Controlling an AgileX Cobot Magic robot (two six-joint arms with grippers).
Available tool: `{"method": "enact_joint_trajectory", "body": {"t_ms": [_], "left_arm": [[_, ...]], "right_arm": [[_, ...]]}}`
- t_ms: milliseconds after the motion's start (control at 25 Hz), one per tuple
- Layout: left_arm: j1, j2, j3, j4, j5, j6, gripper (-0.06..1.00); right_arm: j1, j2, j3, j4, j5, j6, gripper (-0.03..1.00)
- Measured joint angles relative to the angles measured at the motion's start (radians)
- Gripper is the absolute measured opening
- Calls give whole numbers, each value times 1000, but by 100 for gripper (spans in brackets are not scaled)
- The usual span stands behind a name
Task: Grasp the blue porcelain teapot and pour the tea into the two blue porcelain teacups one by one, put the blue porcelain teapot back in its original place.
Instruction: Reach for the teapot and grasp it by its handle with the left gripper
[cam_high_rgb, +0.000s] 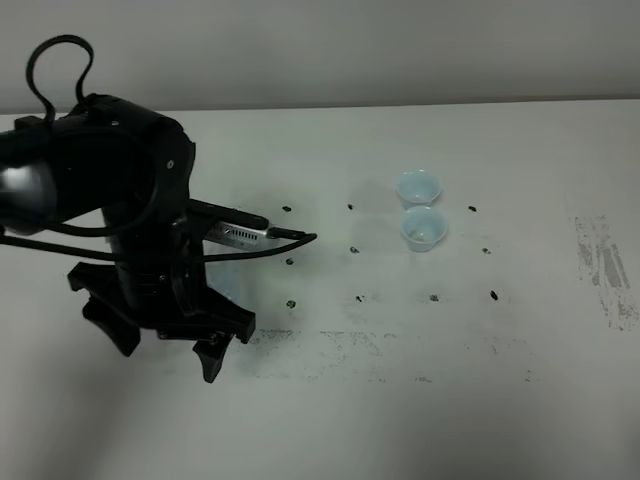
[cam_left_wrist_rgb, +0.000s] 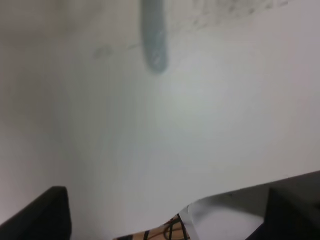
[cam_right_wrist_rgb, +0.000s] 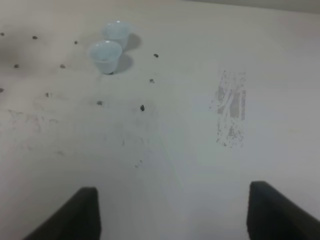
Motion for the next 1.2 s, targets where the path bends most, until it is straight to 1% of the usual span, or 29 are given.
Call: {"method": "enact_joint_trajectory", "body": {"t_ms": [120, 200, 320, 400, 440, 520, 600, 760, 880, 1080, 1200], "left_arm": [[14, 26, -34, -10, 0, 38, 75], [49, 27, -36, -28, 0, 59, 75], [149, 27, -36, -85, 0, 91, 75], [202, 27, -36, -131, 0, 105, 75], [215, 27, -36, -148, 1, 110, 75], [218, 27, -36, -165, 1, 121, 75], [203, 27, -36, -167, 1, 127, 75], [164, 31, -37, -136, 1, 129, 75], [141, 64, -48, -129, 1, 129, 75], [124, 146, -140, -76, 1, 129, 75], [124, 170, -178, -60, 1, 129, 75]], "right_arm": [[0, 0, 0, 0, 0, 0, 59], [0, 0, 0, 0, 0, 0, 59], [0, 0, 0, 0, 0, 0, 59], [0, 0, 0, 0, 0, 0, 59], [0, 0, 0, 0, 0, 0, 59], [0, 0, 0, 0, 0, 0, 59], [0, 0, 0, 0, 0, 0, 59], [0, 0, 0, 0, 0, 0, 59], [0, 0, 0, 0, 0, 0, 59], [0, 0, 0, 0, 0, 0, 59], [0, 0, 0, 0, 0, 0, 59]]}}
